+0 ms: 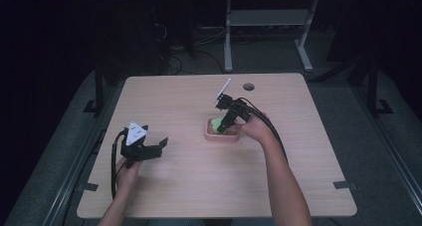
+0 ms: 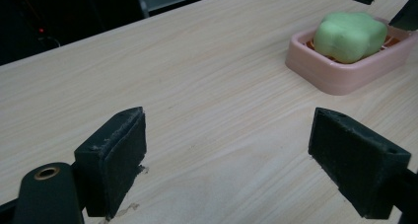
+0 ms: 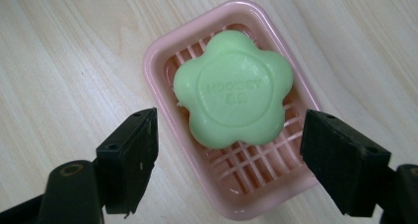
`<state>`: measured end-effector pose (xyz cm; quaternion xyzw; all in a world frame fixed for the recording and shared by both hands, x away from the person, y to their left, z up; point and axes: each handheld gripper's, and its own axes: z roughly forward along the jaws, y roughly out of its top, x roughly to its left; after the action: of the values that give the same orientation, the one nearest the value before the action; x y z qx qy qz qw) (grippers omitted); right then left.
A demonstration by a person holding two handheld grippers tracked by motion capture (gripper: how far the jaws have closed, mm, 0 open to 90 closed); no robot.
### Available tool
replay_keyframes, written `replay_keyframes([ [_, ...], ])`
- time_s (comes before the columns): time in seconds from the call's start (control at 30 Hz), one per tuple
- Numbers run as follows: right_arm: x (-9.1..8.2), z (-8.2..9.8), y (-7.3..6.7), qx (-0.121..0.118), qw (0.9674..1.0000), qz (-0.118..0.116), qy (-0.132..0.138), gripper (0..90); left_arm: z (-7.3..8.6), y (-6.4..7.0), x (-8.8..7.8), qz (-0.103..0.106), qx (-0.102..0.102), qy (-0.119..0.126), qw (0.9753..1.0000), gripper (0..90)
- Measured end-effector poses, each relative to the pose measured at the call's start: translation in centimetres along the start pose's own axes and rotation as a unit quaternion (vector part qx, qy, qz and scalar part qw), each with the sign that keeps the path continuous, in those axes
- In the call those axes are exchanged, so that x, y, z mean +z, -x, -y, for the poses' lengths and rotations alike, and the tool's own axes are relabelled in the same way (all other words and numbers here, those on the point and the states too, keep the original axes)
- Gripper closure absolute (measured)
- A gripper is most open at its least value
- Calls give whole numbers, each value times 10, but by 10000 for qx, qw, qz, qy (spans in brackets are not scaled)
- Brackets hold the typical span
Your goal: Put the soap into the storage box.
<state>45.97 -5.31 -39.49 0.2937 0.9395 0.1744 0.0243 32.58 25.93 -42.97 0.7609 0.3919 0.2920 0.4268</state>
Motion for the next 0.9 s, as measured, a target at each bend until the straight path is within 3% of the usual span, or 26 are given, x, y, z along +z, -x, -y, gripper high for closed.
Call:
replay_keyframes([
  [0.77, -19, 26, 6, 120, 9998, 150, 32, 221, 0, 0, 1, 12, -23, -41, 10000, 143],
  [0.9, -24, 33, 9, 142, 9996, 204, 151, 226, 1, 0, 1, 11, -23, -53, 10000, 143],
])
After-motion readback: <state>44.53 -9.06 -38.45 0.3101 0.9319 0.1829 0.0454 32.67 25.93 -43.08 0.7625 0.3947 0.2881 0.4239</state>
